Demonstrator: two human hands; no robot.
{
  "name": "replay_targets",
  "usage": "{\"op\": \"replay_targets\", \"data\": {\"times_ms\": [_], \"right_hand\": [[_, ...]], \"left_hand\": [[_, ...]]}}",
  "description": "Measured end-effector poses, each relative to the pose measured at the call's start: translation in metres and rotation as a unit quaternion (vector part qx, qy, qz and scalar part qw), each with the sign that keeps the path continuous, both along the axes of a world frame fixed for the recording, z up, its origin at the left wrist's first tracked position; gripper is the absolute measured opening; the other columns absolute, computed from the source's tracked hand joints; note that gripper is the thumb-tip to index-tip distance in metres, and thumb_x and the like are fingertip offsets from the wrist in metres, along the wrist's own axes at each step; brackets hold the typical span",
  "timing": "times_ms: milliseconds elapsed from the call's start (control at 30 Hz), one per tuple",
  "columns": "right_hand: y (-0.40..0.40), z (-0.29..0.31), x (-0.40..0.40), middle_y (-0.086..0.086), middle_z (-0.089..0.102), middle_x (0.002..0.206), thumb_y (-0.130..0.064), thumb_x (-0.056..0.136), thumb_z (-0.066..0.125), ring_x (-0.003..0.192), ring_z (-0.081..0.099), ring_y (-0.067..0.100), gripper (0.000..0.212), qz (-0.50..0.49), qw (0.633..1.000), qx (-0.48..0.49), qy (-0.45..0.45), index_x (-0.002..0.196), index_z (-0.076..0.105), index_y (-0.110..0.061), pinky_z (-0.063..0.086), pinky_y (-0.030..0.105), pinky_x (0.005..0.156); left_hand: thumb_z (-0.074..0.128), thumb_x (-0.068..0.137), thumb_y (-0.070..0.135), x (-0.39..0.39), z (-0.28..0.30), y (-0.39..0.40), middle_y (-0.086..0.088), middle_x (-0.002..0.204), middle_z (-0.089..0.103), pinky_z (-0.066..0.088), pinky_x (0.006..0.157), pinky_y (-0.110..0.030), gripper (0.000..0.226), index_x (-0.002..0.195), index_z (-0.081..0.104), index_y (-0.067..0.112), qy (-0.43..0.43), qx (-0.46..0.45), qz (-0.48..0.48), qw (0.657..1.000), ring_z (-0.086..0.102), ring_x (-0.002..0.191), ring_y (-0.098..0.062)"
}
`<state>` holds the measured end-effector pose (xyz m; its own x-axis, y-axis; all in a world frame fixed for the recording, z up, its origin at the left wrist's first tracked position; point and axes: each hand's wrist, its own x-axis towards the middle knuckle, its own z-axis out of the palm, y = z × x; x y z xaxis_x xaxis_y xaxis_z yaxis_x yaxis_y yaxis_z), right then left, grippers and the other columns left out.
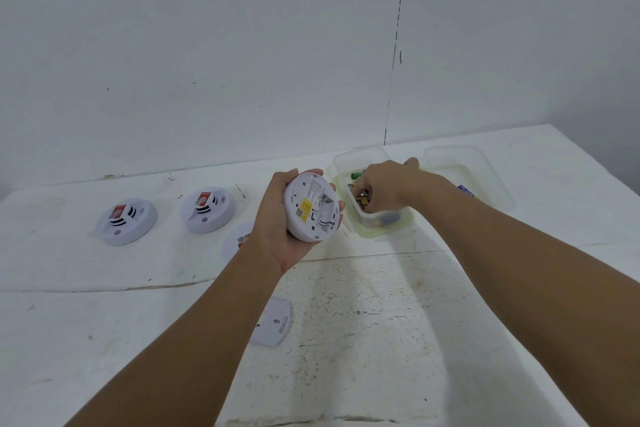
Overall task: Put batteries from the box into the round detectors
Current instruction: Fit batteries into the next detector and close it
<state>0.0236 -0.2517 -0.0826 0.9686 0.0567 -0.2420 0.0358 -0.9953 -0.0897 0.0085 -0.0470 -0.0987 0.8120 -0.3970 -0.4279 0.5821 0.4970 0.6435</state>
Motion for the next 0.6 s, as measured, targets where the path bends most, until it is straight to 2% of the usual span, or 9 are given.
{"op": "replay_targets", "data": {"times_ms": [133, 300, 467, 600], "right_hand": [[0.0024, 0.0017, 0.0016, -0.019, 0.054, 0.078, -0.024, 0.089, 0.065, 0.077, 0.047, 0.007, 0.025, -0.003, 1.000, 0.011, 0.000, 0.108, 0.072, -0.037, 0.023, 0.041, 0.088], [0.0007, -0.0041, -0.0008, -0.016, 0.056, 0.088, -0.016, 0.085, 0.067, 0.093, 0.053, 0.015, 0.025, -0.022, 0.997, 0.070, -0.035, 0.103, 0.058, -0.031, 0.023, 0.040, 0.087], [0.0016, -0.0070, -0.0062, -0.015, 0.062, 0.084, -0.013, 0.083, 0.067, 0.090, 0.056, 0.015, 0.027, -0.044, 0.990, 0.120, -0.051, 0.101, 0.056, -0.029, 0.025, 0.042, 0.093], [0.0035, -0.0049, -0.0069, -0.015, 0.068, 0.088, -0.016, 0.089, 0.066, 0.097, 0.062, 0.017, 0.024, -0.078, 0.976, 0.180, -0.094, 0.101, 0.055, -0.033, 0.028, 0.040, 0.089]], "left_hand": [[0.051, 0.100, 0.048, 0.0012, -0.0004, 0.0005, -0.011, 0.108, 0.067, 0.047, 0.099, -0.046, 0.046, 0.090, 0.081, 0.015, 0.001, 0.007, -0.003, 1.000, 0.051, 0.118, -0.037], [0.051, 0.100, 0.048, 0.0010, 0.0003, 0.0041, -0.011, 0.112, 0.065, 0.046, 0.101, -0.047, 0.045, 0.088, 0.081, 0.015, -0.007, 0.012, 0.002, 1.000, 0.059, 0.107, -0.035], [0.053, 0.098, 0.047, -0.0009, 0.0015, 0.0052, -0.012, 0.121, 0.061, 0.047, 0.101, -0.046, 0.043, 0.089, 0.079, 0.015, -0.011, 0.006, -0.001, 1.000, 0.053, 0.115, -0.038], [0.054, 0.098, 0.046, -0.0016, -0.0002, 0.0073, -0.012, 0.123, 0.059, 0.046, 0.102, -0.047, 0.040, 0.093, 0.078, 0.014, -0.016, 0.002, 0.004, 1.000, 0.053, 0.114, -0.037]]}}
